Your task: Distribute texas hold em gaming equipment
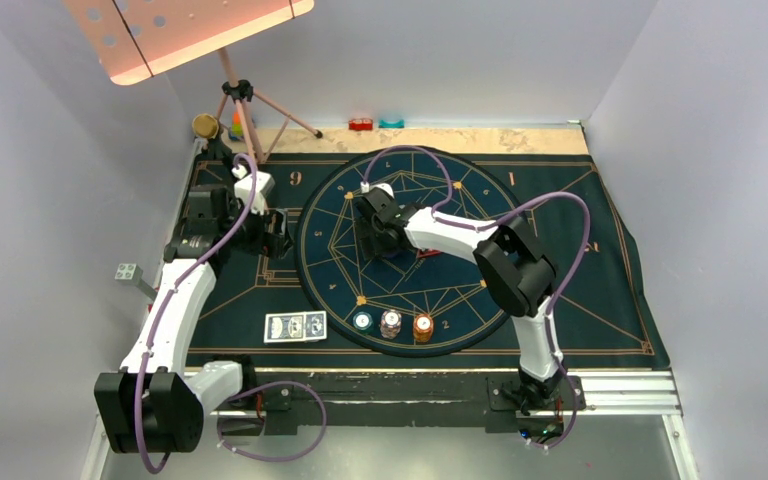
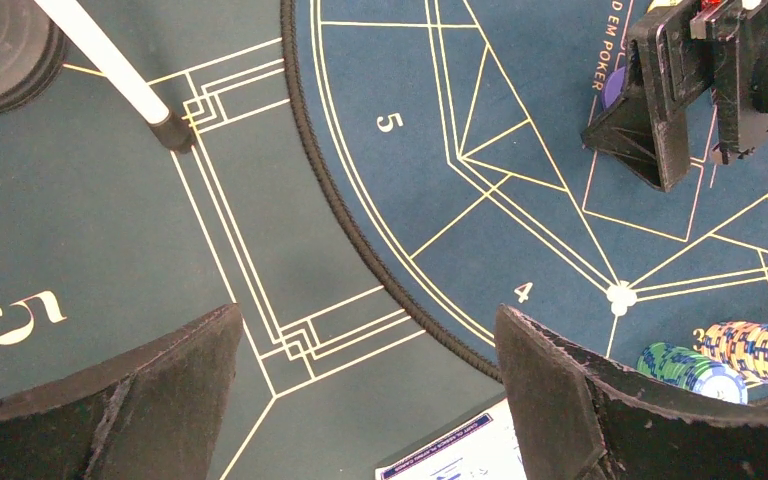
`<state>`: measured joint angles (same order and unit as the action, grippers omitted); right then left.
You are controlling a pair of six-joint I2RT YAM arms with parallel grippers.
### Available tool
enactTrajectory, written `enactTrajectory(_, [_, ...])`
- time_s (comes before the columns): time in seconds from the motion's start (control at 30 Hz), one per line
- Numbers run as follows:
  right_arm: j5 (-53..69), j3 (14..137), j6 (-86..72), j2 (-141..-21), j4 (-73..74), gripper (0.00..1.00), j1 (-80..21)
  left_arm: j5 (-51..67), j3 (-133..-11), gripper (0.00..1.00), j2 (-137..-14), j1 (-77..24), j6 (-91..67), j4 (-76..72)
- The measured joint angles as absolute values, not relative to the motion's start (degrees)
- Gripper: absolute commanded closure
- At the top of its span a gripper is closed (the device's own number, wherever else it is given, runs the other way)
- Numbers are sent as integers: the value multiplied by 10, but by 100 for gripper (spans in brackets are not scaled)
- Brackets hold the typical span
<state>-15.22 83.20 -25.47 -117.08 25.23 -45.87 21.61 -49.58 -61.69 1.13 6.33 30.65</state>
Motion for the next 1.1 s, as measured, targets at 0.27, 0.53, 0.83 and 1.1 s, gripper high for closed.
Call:
enactTrajectory(0.27, [-147, 853, -251, -1186, 252, 57, -461, 214, -496, 0, -617, 11, 60, 305])
enactTrajectory(0.53, [-134, 883, -248, -1205, 259, 66, -482, 196, -496, 0, -629, 17, 49, 305])
enactTrajectory(0.83, [-39, 986, -247, -1268, 257, 66, -550, 187, -496, 0, -654, 29, 40, 309])
enactTrajectory(1.1, [15, 1060, -251, -1320, 245, 66, -558, 182, -496, 0, -653, 31, 36, 309])
